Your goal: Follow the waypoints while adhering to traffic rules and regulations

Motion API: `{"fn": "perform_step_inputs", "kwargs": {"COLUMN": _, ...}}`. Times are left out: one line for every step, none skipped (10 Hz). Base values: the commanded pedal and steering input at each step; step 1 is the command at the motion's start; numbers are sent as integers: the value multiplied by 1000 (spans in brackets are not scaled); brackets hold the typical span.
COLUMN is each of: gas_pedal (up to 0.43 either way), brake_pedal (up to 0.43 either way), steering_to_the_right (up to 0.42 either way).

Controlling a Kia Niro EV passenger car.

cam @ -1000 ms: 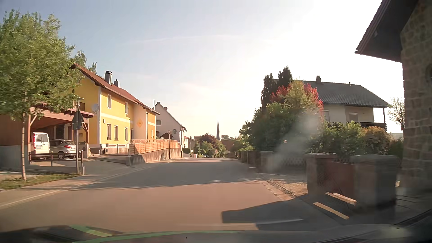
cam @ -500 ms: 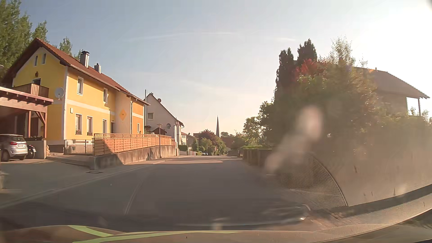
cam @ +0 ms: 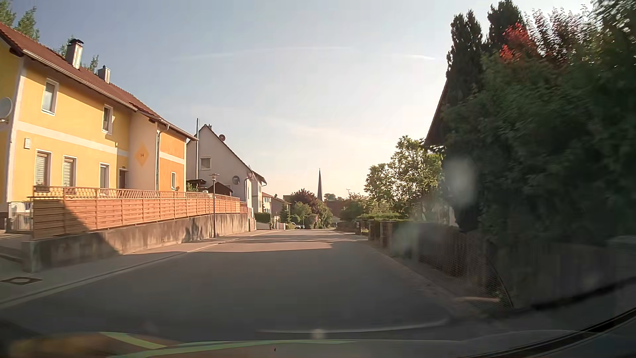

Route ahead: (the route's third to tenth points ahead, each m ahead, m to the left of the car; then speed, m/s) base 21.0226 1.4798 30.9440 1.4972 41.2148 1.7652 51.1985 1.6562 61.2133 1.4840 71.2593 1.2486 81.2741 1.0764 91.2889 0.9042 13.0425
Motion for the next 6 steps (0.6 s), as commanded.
{"fn": "perform_step_inputs", "kwargs": {"gas_pedal": 59, "brake_pedal": 0, "steering_to_the_right": 1}}
{"fn": "perform_step_inputs", "kwargs": {"gas_pedal": 59, "brake_pedal": 0, "steering_to_the_right": 1}}
{"fn": "perform_step_inputs", "kwargs": {"gas_pedal": 59, "brake_pedal": 0, "steering_to_the_right": 1}}
{"fn": "perform_step_inputs", "kwargs": {"gas_pedal": 59, "brake_pedal": 0, "steering_to_the_right": 1}}
{"fn": "perform_step_inputs", "kwargs": {"gas_pedal": 59, "brake_pedal": 0, "steering_to_the_right": 1}}
{"fn": "perform_step_inputs", "kwargs": {"gas_pedal": 59, "brake_pedal": 0, "steering_to_the_right": 1}}
